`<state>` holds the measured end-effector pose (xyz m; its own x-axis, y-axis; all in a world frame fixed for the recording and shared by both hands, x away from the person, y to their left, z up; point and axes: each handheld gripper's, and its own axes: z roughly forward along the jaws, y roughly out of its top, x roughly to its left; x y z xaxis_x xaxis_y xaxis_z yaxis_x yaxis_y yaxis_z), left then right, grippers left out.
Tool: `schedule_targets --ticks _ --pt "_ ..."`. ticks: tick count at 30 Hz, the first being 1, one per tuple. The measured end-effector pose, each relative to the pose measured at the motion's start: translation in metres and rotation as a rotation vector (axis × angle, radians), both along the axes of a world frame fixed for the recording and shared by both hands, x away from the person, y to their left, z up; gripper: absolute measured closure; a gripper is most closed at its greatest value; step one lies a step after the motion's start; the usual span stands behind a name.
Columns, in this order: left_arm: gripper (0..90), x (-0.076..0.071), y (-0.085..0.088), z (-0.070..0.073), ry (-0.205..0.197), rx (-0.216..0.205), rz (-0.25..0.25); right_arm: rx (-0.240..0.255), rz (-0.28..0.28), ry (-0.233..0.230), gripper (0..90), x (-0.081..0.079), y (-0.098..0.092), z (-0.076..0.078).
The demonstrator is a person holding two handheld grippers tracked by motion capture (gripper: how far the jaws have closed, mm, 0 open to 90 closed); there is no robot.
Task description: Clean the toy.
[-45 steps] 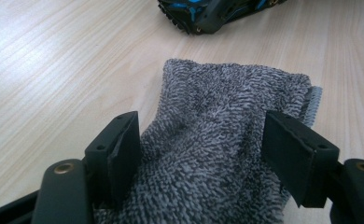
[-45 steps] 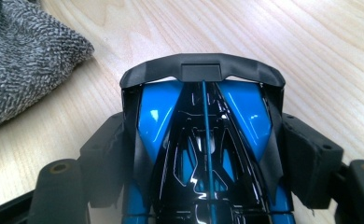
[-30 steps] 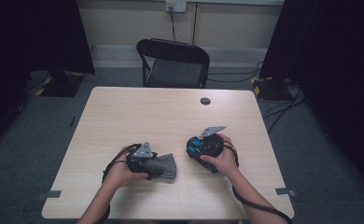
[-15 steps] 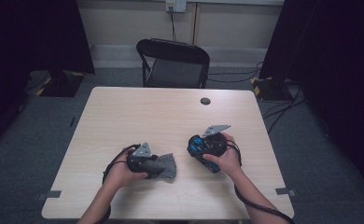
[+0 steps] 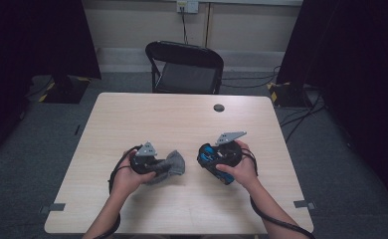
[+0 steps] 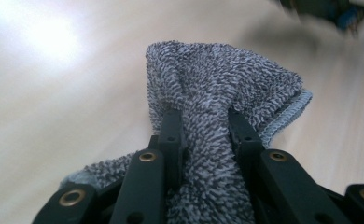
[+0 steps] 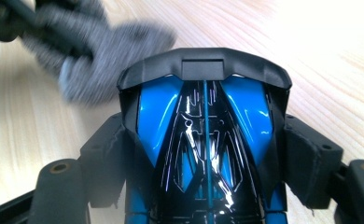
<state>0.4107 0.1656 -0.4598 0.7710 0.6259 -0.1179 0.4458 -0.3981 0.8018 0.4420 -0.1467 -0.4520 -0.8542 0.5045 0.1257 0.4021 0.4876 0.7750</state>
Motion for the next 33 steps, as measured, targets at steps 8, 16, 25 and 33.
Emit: schedule_targets --ticks 8,16,25,33 --pt "70.6 0.023 -0.025 0.005 0.026 0.065 0.022 -0.021 0.032 0.016 26.0 -0.003 0.008 -0.005" --pt "51.1 0.019 -0.028 -0.028 0.040 0.079 -0.010 -0.019 0.023 0.026 26.0 -0.001 0.003 -0.008" --pt "39.6 0.001 0.000 -0.022 0.022 0.132 -0.076 -0.013 0.016 0.031 26.0 -0.001 0.002 -0.009" --pt "75.9 0.006 -0.009 -0.011 0.034 0.102 -0.017 -0.017 0.038 0.035 26.0 -0.004 0.007 -0.009"
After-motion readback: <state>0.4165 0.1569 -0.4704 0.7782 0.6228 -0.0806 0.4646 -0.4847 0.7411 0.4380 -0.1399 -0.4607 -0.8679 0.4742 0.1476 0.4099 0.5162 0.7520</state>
